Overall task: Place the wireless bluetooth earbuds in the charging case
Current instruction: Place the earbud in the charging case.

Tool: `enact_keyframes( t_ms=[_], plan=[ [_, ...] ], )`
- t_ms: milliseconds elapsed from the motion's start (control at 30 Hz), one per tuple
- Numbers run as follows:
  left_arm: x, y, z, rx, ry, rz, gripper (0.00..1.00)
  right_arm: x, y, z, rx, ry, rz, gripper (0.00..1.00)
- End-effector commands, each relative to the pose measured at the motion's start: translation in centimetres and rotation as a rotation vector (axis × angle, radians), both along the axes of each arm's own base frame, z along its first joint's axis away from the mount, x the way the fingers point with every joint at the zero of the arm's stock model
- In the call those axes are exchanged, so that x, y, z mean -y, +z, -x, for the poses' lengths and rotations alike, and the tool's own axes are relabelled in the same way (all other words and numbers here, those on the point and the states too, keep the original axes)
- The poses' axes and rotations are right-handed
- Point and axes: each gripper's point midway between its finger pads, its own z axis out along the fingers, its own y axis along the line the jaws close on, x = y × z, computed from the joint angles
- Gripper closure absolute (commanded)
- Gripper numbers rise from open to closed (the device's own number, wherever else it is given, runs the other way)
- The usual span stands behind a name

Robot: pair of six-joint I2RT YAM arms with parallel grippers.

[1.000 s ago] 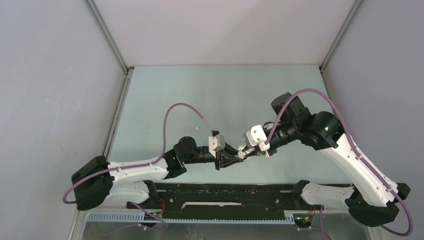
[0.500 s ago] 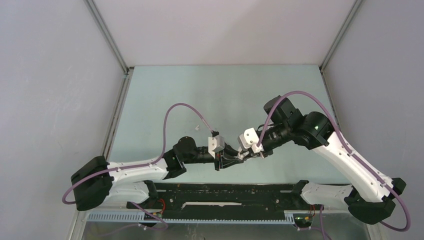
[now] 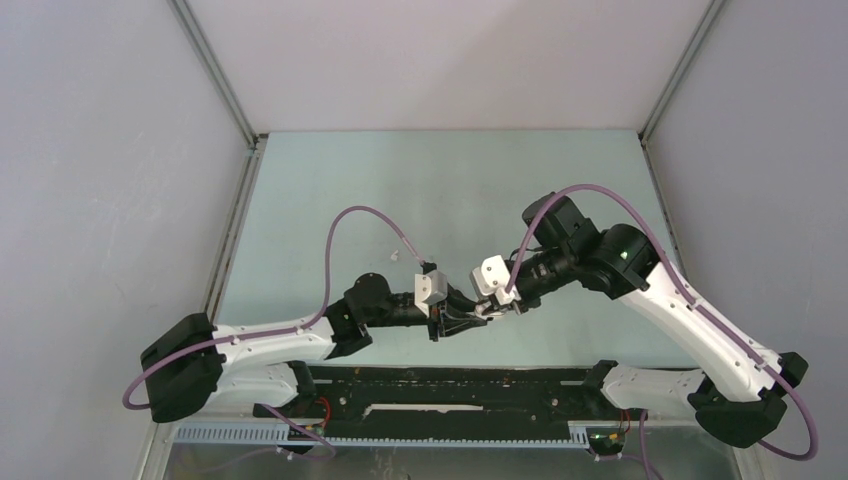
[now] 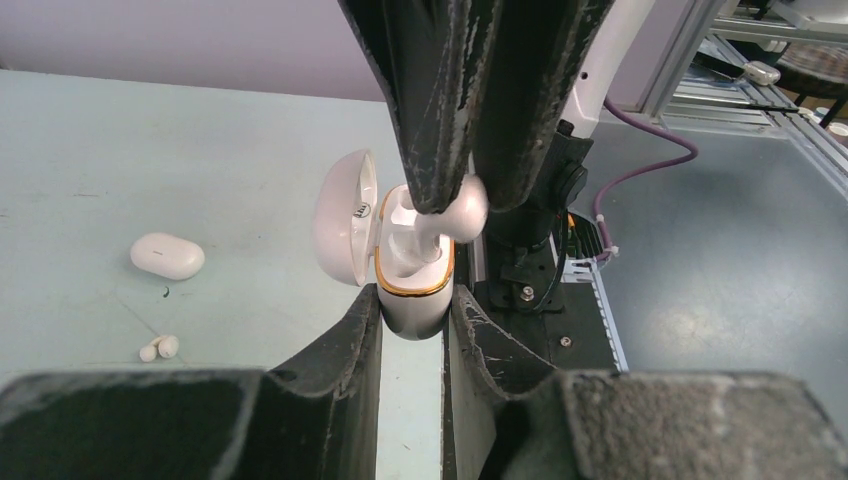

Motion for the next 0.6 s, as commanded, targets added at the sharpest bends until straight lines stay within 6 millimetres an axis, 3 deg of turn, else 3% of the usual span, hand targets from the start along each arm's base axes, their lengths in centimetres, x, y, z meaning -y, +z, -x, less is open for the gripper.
enact_keyframes(
  t_ms=[0,300,567],
  plan=[
    [0.0,3.3,0.3,0.056,-0.022,0.092,1.0,-0.4,-0.1,-0.7,0.032,-0.01,-0.006,1.0],
    [0.0,3.4,0.4,0.049,-0.027,0.106,1.0,-0.7,-0.3,-1.0,0.025,-0.023,-0.012,1.0],
    [0.2,2.5,-0.3,0.029,0.008,0.079,1.0,-0.6,0.9,-0.8,-0.001,-0.082,-0.044,0.99]
  ],
)
